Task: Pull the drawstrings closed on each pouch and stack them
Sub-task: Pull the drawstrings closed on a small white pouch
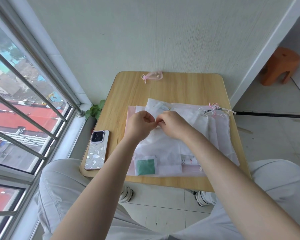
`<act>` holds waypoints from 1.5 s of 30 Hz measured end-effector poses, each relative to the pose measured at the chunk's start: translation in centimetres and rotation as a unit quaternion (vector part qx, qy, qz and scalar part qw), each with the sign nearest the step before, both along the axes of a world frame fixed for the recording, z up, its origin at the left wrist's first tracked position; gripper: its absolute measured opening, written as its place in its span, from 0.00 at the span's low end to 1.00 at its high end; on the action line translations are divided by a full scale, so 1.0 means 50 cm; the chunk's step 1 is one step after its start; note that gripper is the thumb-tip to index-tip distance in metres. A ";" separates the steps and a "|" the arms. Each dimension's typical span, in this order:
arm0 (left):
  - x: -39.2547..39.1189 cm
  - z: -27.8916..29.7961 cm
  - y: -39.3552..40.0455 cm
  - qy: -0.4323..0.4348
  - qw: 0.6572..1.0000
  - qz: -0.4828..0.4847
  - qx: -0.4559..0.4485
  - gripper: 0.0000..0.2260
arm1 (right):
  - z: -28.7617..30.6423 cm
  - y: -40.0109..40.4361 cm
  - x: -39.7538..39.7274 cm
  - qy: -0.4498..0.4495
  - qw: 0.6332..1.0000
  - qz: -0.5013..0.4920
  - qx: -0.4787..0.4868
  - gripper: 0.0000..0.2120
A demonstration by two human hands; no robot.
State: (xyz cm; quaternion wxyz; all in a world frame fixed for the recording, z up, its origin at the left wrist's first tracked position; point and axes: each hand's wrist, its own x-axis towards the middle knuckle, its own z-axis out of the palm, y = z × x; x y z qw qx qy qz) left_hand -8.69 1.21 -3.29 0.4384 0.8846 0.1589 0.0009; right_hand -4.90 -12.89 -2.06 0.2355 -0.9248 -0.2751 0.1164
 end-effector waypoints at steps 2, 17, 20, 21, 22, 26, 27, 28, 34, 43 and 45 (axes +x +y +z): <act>-0.001 0.001 0.002 -0.009 1.000 -0.023 -0.007 0.08 | -0.004 -0.001 0.004 0.011 1.000 0.001 -0.012 0.10; -0.020 -0.003 -0.001 -0.099 0.988 -0.099 0.071 0.10 | -0.030 -0.029 0.028 0.446 0.834 -0.117 0.303 0.09; -0.024 0.001 -0.003 -0.096 0.990 -0.082 0.055 0.08 | -0.028 -0.028 0.027 0.442 0.833 -0.125 0.307 0.10; -0.026 0.003 -0.003 -0.094 0.991 -0.078 0.053 0.07 | -0.025 -0.028 0.026 0.443 0.832 -0.129 0.308 0.10; -0.027 0.006 -0.003 -0.093 0.992 -0.073 0.053 0.05 | -0.024 -0.028 0.025 0.445 0.829 -0.135 0.311 0.09; -0.025 0.008 -0.001 -0.121 0.987 -0.063 0.090 0.05 | -0.012 -0.025 0.021 0.444 0.824 -0.148 0.320 0.08; -0.022 0.007 0.000 -0.129 0.984 -0.059 0.105 0.07 | -0.008 -0.025 0.019 0.444 0.823 -0.150 0.321 0.08; -0.020 0.007 0.000 -0.131 0.983 -0.054 0.116 0.09 | -0.003 -0.025 0.017 0.439 0.826 -0.154 0.318 0.09; -0.009 0.023 0.001 -0.040 0.990 -0.057 0.126 0.11 | -0.004 -0.033 0.021 0.417 0.852 -0.146 0.282 0.06; -0.007 0.031 0.007 0.040 0.993 -0.004 -0.112 0.08 | -0.004 -0.041 0.030 0.325 0.890 -0.159 0.277 0.05; -0.009 0.036 0.010 0.057 0.984 -0.004 -0.168 0.09 | -0.003 -0.039 0.029 0.297 0.901 -0.169 0.267 0.06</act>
